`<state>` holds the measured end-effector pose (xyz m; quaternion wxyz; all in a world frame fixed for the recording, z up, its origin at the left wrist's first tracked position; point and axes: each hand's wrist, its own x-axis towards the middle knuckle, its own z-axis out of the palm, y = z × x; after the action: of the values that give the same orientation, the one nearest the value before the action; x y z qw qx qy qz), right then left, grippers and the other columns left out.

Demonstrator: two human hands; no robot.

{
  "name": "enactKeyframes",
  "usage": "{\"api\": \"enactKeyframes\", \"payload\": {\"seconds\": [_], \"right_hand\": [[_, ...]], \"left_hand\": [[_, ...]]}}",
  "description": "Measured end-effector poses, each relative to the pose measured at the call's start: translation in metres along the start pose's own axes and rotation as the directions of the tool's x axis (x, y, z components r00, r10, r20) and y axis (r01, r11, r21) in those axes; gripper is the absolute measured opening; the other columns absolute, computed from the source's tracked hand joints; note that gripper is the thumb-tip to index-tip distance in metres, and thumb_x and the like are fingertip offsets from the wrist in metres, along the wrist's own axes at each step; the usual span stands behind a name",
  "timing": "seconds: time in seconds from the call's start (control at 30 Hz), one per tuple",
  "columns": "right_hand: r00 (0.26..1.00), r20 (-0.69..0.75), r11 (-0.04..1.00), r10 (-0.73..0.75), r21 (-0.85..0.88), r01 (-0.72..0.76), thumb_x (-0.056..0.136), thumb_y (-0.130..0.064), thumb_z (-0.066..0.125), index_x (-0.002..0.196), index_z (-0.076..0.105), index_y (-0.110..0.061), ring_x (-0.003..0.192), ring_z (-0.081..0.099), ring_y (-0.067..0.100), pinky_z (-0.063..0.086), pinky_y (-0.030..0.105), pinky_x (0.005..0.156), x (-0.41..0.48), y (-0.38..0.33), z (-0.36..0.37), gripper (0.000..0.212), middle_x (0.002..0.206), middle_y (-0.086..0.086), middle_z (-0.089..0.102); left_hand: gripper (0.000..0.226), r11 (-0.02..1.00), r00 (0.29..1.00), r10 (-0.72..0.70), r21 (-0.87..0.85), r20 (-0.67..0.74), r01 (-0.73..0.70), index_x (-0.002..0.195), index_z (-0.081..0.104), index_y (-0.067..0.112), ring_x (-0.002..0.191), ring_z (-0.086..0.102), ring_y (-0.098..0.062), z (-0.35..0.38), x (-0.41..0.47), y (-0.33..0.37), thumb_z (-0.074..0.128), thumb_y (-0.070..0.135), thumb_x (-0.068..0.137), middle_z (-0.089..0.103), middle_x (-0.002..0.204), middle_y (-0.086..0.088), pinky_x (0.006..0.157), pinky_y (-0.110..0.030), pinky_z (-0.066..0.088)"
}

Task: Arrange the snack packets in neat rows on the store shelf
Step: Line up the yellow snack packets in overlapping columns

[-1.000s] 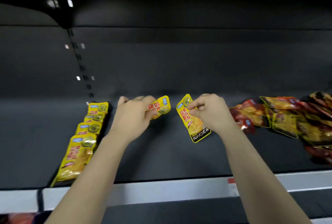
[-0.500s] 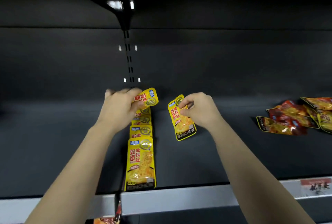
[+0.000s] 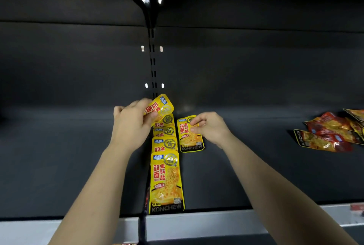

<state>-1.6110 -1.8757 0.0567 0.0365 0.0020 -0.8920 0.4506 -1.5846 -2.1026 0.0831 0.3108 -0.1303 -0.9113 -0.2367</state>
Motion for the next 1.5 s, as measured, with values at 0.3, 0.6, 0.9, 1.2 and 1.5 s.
{"api": "enactKeyframes", "payload": {"seconds": [0.3,0.6,0.9,1.2,1.5], "right_hand": [[0.990,-0.100,0.989,-0.099,-0.117,0.087,0.081,-0.018,0.077,0.102,0.072,-0.018,0.085,0.058,0.012,0.044,0.023,0.079,0.001,0.007,0.014,0.021,0.092,0.003,0.062],[0.967,-0.156,0.969,-0.200,-0.177,0.172,0.082,-0.020,0.076,0.104,0.074,-0.017,0.074,0.054,0.005,0.048,0.024,0.078,-0.001,0.012,0.017,0.022,0.084,-0.009,0.058],[0.956,-0.156,0.943,-0.249,-0.263,0.203,0.081,-0.022,0.076,0.093,0.074,-0.016,0.083,0.055,0.011,0.044,0.022,0.080,0.003,0.016,0.021,0.013,0.099,0.000,0.056],[0.958,-0.037,0.837,-0.285,0.478,0.268,0.089,-0.015,0.069,0.091,0.071,-0.018,0.075,0.065,0.006,0.053,0.025,0.074,-0.025,-0.020,0.002,0.004,0.085,0.000,0.071],[0.932,0.027,0.740,-0.362,0.616,0.270,0.083,-0.010,0.070,0.093,0.069,-0.011,0.068,0.064,0.008,0.049,0.021,0.056,-0.043,-0.026,-0.007,0.010,0.081,-0.003,0.073]], "left_hand": [[0.027,0.999,1.000,-0.014,-0.034,-0.010,0.014,0.118,0.060,0.014,0.087,0.061,-0.029,0.003,-0.001,0.001,0.058,0.027,0.094,0.066,0.102,-0.005,0.089,-0.039,0.028],[0.025,0.997,1.000,-0.013,-0.071,-0.013,0.012,0.116,0.060,0.015,0.091,0.060,-0.028,0.002,-0.001,0.003,0.058,0.026,0.094,0.066,0.101,-0.003,0.085,-0.035,0.024],[0.024,0.997,1.000,-0.019,-0.071,-0.007,0.018,0.114,0.061,0.015,0.089,0.060,-0.028,0.003,-0.002,0.002,0.059,0.027,0.094,0.066,0.099,-0.003,0.084,-0.034,0.024],[0.009,0.768,0.973,-0.121,-0.603,0.198,0.218,0.092,0.067,0.022,0.078,0.071,-0.014,-0.011,-0.001,0.032,0.072,0.023,0.085,0.074,0.085,0.005,0.073,-0.042,0.058],[0.019,0.834,0.961,-0.038,-0.522,0.273,0.180,0.107,0.066,0.025,0.087,0.068,-0.006,-0.026,-0.040,0.047,0.068,0.023,0.088,0.072,0.089,0.010,0.084,-0.033,0.054]]}}
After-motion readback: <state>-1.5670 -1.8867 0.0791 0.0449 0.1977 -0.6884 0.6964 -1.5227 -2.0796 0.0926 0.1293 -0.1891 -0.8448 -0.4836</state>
